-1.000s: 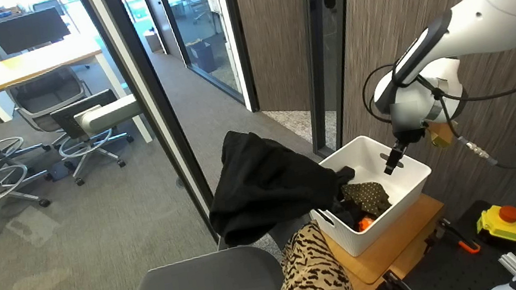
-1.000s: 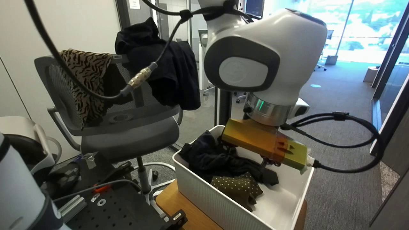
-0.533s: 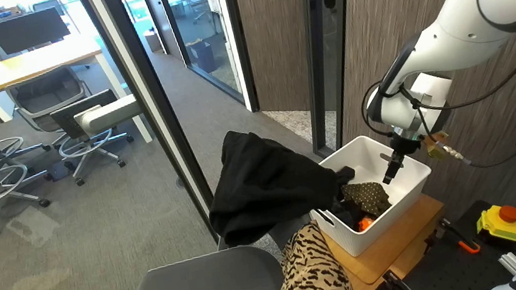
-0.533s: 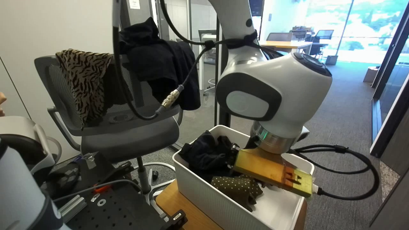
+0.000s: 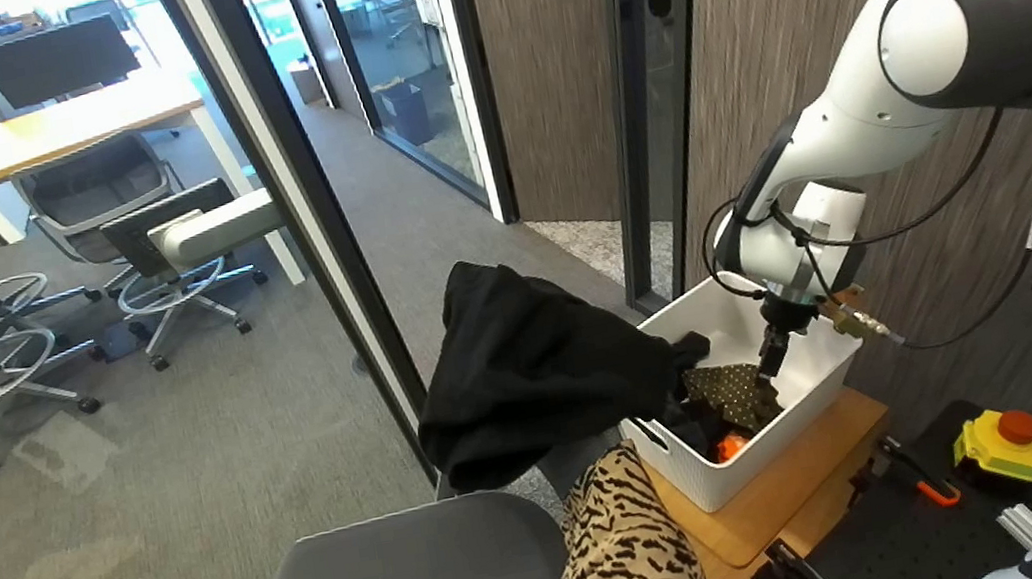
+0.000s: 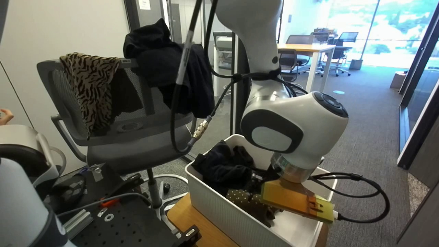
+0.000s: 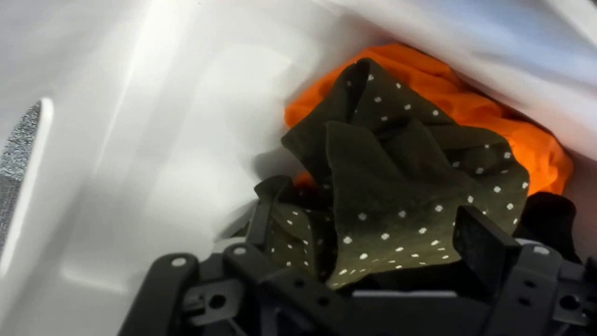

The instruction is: Pick up the sock with green and white dots from the box and put it on the chair's headrest

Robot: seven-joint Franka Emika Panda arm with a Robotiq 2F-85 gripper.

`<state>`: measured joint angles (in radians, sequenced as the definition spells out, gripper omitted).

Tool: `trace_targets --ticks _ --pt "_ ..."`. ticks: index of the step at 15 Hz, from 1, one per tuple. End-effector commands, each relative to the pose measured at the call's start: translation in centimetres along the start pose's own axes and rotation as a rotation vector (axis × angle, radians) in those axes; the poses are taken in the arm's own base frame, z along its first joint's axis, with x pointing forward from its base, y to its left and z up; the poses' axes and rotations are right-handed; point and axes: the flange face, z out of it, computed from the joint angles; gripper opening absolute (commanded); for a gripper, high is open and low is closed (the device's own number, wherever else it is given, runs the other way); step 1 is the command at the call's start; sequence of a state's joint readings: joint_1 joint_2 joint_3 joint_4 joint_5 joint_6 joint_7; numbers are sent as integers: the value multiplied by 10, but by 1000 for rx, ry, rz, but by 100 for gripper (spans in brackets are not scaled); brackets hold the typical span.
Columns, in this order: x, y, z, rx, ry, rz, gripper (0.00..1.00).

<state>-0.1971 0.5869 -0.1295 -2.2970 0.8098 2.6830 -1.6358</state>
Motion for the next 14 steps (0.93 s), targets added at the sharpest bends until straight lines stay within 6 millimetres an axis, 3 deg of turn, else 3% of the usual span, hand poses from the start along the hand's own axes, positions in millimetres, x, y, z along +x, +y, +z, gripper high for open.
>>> trace_targets --ticks 1,6,14 --pt "3 15 22 4 5 -34 100" --pt "-1 21 43 41 -3 -55 100" --pt "7 23 39 72 36 -77 100"
